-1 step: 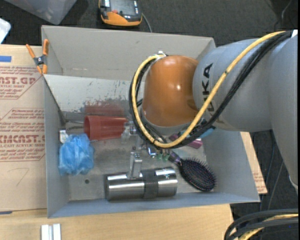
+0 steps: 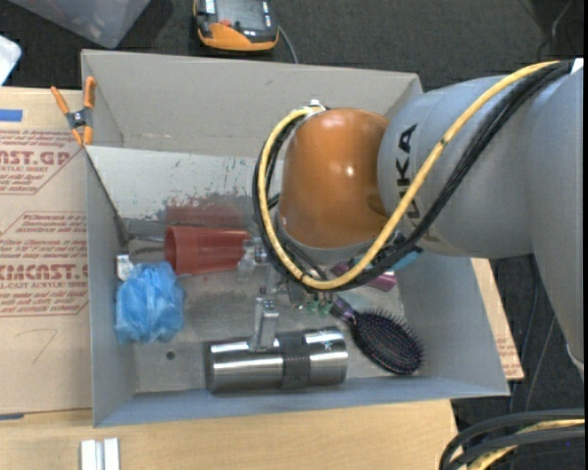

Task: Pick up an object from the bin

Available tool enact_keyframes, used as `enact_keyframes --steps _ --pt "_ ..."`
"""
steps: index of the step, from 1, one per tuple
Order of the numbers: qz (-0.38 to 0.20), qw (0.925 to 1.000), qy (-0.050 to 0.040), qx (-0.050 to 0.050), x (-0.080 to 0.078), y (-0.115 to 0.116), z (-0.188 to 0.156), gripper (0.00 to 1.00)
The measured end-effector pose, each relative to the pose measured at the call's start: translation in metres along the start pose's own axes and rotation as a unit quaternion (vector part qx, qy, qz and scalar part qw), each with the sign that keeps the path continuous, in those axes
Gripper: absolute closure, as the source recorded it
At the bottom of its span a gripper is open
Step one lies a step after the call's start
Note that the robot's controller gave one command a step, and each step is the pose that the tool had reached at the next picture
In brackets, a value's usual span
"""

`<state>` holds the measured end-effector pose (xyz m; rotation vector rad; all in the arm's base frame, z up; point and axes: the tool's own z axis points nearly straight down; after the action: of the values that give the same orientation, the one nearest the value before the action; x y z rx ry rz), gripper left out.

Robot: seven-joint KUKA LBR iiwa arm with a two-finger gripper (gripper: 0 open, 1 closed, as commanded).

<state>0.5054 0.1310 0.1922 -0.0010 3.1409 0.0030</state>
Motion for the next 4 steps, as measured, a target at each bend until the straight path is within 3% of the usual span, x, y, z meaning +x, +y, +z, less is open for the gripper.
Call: enact_keyframes --steps 1,2,3,4 --pt "-0.069 0.9976 0.0004 0.000 0.018 0.000 0.068 0.00" --pt "0.006 1.0000 -0.0010 -0.001 0.012 -0.003 0.071 0.00" --pt "-0.127 0.9919 -0.0024 -0.002 0.022 -0.013 0.112 0.00" --pt "-0.064 0.9979 -0.0024 -0.002 0.018 -0.022 0.116 1.00"
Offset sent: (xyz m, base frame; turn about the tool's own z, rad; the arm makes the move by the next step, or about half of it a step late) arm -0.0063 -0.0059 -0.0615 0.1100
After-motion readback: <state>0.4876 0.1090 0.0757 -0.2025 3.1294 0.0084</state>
